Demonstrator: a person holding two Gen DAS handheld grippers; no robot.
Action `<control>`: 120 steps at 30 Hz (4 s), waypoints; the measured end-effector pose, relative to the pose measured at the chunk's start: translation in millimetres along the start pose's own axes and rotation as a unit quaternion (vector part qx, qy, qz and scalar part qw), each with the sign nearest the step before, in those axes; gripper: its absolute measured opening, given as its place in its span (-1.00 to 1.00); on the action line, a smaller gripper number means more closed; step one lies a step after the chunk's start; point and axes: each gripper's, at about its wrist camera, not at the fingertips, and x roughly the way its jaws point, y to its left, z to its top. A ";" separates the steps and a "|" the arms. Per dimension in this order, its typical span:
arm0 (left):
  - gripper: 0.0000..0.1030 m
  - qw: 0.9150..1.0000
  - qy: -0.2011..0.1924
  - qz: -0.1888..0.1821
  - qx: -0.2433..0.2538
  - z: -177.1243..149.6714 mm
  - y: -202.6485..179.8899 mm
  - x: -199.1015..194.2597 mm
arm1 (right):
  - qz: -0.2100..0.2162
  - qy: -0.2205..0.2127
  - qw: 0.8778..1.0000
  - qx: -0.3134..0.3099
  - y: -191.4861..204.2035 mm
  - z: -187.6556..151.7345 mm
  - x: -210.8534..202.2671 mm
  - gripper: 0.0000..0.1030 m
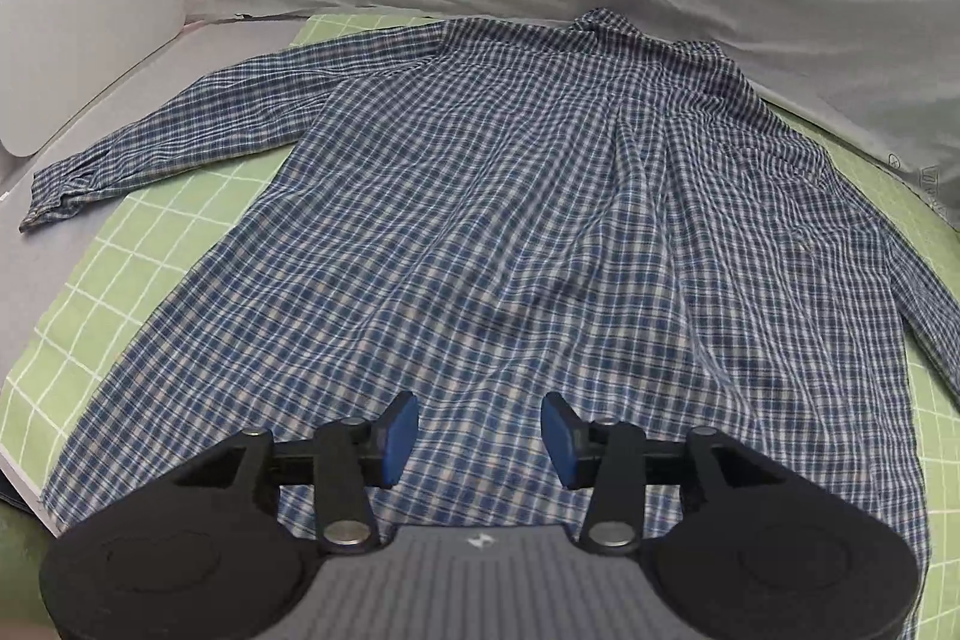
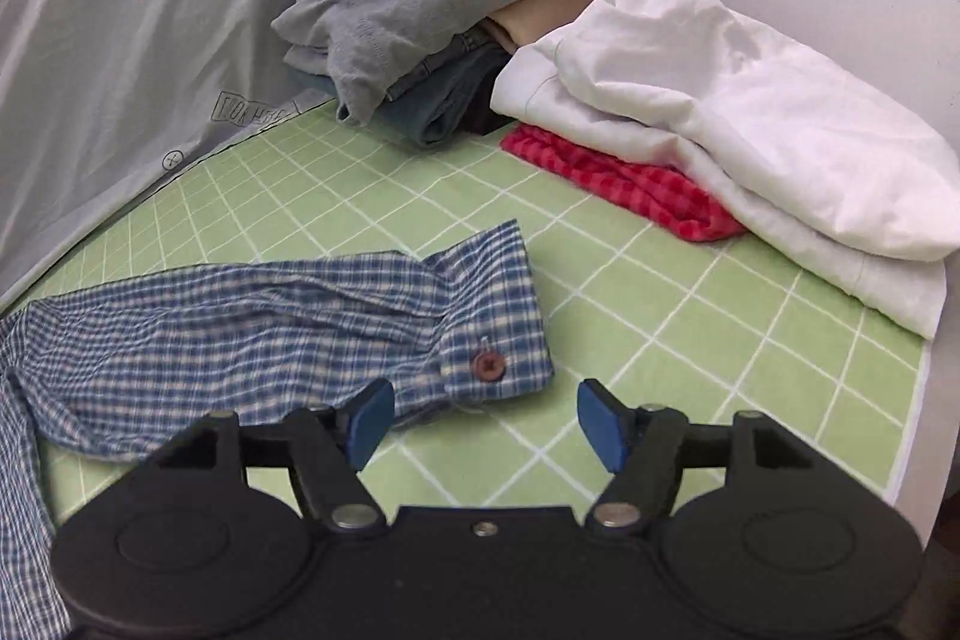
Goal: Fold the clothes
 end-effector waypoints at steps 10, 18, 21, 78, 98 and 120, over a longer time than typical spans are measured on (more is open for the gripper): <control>-0.05 0.999 0.011 0.033 0.025 -0.7 -36.1 1.5 | -0.034 -0.004 0.994 -0.103 10.2 25.8 38.8 -0.37; 0.02 1.000 -0.003 0.020 -0.018 10.4 7.9 9.4 | -0.072 -0.042 0.989 -0.119 32.9 37.9 20.9 0.59; 0.04 1.000 -0.010 0.014 -0.023 14.2 31.3 12.3 | -0.042 -0.053 0.988 -0.136 54.1 18.4 -8.5 0.84; -0.65 0.977 -0.047 0.075 -0.195 122.1 423.4 139.1 | 0.162 0.027 0.952 -0.258 368.9 -214.1 -98.9 1.00; -0.31 0.972 -0.020 -0.223 0.068 129.6 219.6 127.9 | 0.172 0.003 0.951 -0.256 366.7 -218.0 -99.1 1.00; 0.29 0.990 0.046 -0.078 0.109 104.1 222.2 158.2 | 0.334 0.066 0.888 -0.309 494.9 -223.2 -142.5 -0.01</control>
